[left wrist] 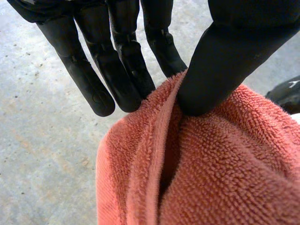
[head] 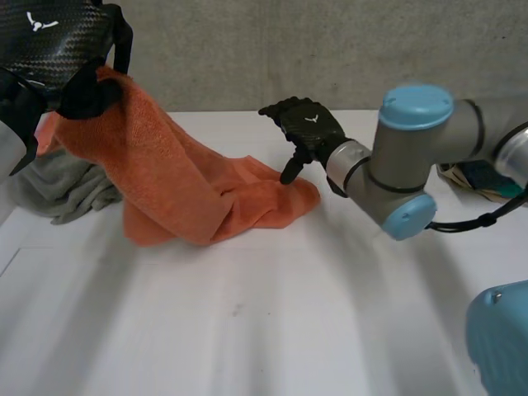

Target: Fold the laundry.

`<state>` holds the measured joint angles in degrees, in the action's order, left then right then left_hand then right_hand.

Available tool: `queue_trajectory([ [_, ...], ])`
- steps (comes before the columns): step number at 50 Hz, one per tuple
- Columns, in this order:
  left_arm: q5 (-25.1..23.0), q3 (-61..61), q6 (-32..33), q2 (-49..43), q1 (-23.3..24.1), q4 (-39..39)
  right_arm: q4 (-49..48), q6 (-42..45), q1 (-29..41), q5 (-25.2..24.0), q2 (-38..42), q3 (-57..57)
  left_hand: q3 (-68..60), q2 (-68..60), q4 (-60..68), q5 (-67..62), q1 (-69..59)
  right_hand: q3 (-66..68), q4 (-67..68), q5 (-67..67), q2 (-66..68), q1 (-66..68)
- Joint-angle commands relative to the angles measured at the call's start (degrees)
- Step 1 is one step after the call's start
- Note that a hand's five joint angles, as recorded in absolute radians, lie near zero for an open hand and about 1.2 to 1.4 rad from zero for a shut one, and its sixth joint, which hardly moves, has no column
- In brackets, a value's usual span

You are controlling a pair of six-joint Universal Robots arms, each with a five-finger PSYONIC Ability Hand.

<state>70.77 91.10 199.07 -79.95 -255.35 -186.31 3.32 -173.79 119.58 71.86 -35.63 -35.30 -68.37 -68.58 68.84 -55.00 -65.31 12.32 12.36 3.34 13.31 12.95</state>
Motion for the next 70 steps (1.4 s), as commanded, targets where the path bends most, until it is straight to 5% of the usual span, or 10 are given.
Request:
queue_trajectory([
  [1, -1.78, 1.09, 0.52, 4.18, 2.57, 2.79, -0.77, 3.10, 0.91, -6.73, 4.59, 5.14, -11.63, -11.42, 11.16, -15.00, -14.69, 2.72, 2.69, 1.71, 1.74, 2.10],
  [15, -8.46, 6.37, 1.84, 13.76, 2.67, 6.05, -1.56, 6.71, 7.68, -9.99, 15.41, 14.38, -11.63, -11.42, 11.16, -15.00, -14.69, 8.92, 8.88, 7.90, 7.93, 8.29],
  [19, -9.69, 7.25, 1.67, 14.39, 0.30, 5.70, -6.28, 7.41, 8.65, -4.48, 16.82, 16.83, -11.63, -11.42, 11.16, -15.00, -14.69, 67.54, 67.50, 66.52, 66.55, 66.91],
  [24, -10.04, 6.29, 1.32, 10.80, -4.53, 5.26, -16.66, 6.54, 5.85, 14.76, 14.81, 22.46, -11.63, -11.42, 11.16, -15.00, -14.69, 67.68, 67.64, 66.66, 66.69, 67.05],
  [31, -7.77, -3.45, 0.53, 2.10, -6.40, 0.26, -23.00, -0.67, 1.01, 20.42, 0.24, 19.06, -11.63, -11.42, 11.16, -15.00, -14.69, 67.68, 67.64, 66.66, 66.69, 67.05],
  [40, 3.22, -12.18, -0.79, -4.95, 0.02, -0.81, -22.05, -0.94, -0.58, 14.01, -8.23, 3.50, -11.63, -11.42, 11.16, -15.00, -14.69, 67.68, 67.64, 66.66, 66.69, 67.05],
  [48, 1.65, -6.47, -0.97, -9.16, 1.00, -1.77, -15.89, 6.70, -2.42, 17.44, -13.32, -13.98, -11.63, -11.42, 11.16, -15.00, -14.69, 67.68, 67.64, 66.66, 66.69, 67.05],
  [63, 2.08, -0.31, 13.61, -35.26, -2.87, -1.69, -15.45, 18.93, -2.07, 9.26, -15.61, -41.95, -10.32, -10.11, 9.85, -13.68, -13.38, 67.68, 67.64, 66.66, 66.69, 67.05],
  [67, 3.40, -1.63, 15.38, -36.59, -2.52, -0.72, -14.67, 17.52, -1.72, 11.28, -15.79, -40.73, 26.95, 27.16, -27.42, 23.58, 23.89, 63.66, 63.62, 62.64, 62.67, 63.03],
  [70, 4.81, -2.07, 14.77, -34.58, -2.17, -0.54, -12.73, 15.59, -1.63, 12.34, -17.28, -40.28, 45.53, 45.74, -45.99, 42.16, 42.47, 18.32, 18.28, 17.30, 17.33, 17.69],
])
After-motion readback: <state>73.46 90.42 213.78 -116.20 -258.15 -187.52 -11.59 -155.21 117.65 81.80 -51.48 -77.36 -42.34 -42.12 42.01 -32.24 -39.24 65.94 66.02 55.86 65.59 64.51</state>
